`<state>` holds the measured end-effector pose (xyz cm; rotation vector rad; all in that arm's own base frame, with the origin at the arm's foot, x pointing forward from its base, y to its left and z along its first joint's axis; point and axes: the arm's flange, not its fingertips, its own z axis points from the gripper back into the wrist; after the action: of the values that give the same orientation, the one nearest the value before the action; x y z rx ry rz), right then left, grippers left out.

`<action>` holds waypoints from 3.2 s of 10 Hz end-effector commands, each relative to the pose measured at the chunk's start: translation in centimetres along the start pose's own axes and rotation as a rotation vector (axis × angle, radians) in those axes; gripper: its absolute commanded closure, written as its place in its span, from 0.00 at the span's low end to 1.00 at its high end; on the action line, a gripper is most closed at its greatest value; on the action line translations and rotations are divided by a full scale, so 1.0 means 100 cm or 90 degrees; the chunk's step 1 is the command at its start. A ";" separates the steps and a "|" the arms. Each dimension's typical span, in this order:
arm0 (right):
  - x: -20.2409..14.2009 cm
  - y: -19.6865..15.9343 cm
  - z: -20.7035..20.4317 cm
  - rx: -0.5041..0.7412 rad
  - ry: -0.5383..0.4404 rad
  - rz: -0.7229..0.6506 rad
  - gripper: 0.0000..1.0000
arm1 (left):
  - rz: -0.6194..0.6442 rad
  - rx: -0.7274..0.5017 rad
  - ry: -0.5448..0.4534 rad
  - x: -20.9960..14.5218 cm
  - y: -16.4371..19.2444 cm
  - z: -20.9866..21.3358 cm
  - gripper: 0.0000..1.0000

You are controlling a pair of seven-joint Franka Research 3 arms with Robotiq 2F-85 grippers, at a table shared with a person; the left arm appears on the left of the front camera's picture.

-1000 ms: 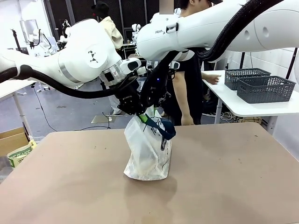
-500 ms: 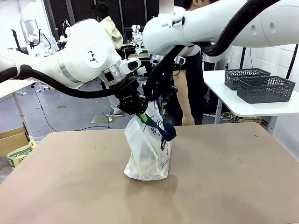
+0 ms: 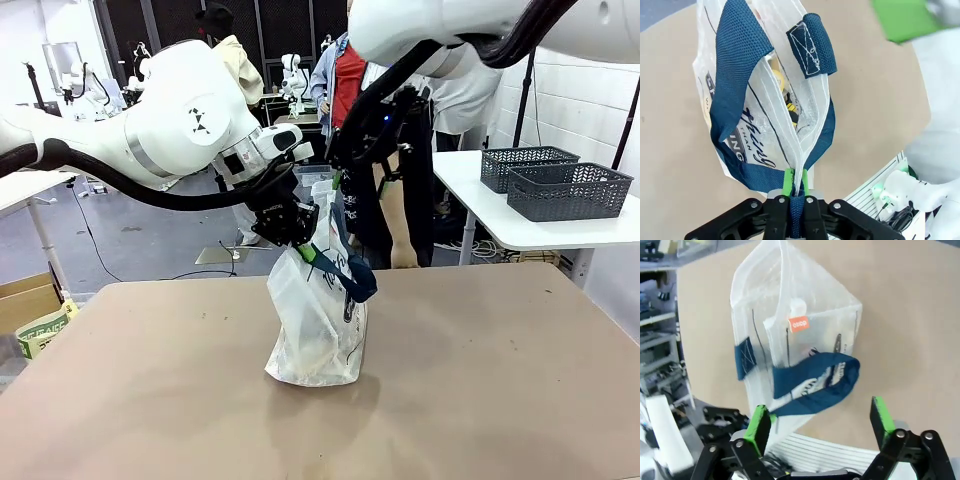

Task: Transfer purchased items from the store into the shopping bag.
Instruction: Move the Reusable shopping bag to the right side of the table.

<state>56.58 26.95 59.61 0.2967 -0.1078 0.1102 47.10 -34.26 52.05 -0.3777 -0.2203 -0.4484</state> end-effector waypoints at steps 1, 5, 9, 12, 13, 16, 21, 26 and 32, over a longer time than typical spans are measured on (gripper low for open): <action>-0.018 -0.035 0.012 0.023 0.012 0.132 0.00 | -0.002 0.000 0.000 0.000 0.000 0.000 1.00; -0.041 -0.089 0.034 0.109 -0.017 0.462 0.00 | -0.002 0.000 0.000 0.000 0.000 0.000 1.00; -0.035 -0.114 0.026 0.115 -0.049 0.514 0.00 | -0.002 0.000 0.000 0.000 0.000 0.000 1.00; -0.034 -0.105 0.038 0.102 -0.035 0.518 0.00 | -0.002 0.000 0.000 0.000 0.000 0.000 1.00; -0.034 -0.105 0.038 0.102 -0.035 0.518 0.00 | -0.002 0.000 0.000 0.000 0.000 0.000 1.00; -0.032 -0.106 0.038 0.106 -0.040 0.525 0.00 | -0.002 0.000 0.000 0.000 0.000 0.000 1.00; -0.038 -0.156 0.040 0.257 -0.169 0.740 0.00 | -0.002 0.000 0.000 0.000 0.000 0.000 1.00; -0.037 -0.179 0.047 0.226 -0.183 0.750 0.00 | -0.002 0.000 0.000 0.000 0.000 0.000 1.00; -0.037 -0.179 0.047 0.226 -0.183 0.750 0.00 | 0.022 0.104 -0.024 0.042 0.004 0.036 1.00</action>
<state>54.55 8.03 58.51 0.5700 -0.5451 1.2657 49.44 -33.87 54.57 -0.2599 -0.2559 -0.4106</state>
